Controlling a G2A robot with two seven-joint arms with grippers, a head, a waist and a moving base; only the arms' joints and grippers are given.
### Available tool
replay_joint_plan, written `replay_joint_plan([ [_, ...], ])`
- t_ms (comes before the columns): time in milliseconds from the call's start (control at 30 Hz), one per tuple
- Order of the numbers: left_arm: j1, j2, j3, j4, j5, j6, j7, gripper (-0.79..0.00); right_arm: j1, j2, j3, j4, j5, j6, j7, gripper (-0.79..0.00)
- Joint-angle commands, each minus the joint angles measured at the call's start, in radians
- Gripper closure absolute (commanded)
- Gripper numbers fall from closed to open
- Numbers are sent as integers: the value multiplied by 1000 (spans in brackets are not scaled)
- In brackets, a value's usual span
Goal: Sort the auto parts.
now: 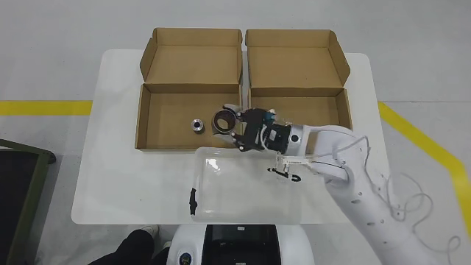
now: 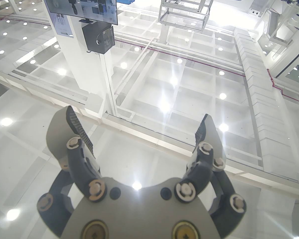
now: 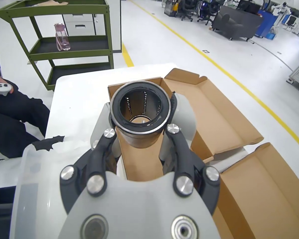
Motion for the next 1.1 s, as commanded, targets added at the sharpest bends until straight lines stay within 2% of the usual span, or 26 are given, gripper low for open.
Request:
replay_joint_plan([
  [0, 0, 0, 0, 0, 0, 0, 0, -785, 19, -4, -19, 28, 1, 7, 11, 0],
  [300, 0, 0, 0, 0, 0, 0, 0, -785, 119, -32, -106, 162, -11, 60, 41, 0],
  [667, 0, 0, 0, 0, 0, 0, 0, -785, 200, -58, -175, 278, -51, 88, 94, 0],
  [1067, 0, 0, 0, 0, 0, 0, 0, -785, 263, -95, -256, 401, -67, 114, 100, 0],
])
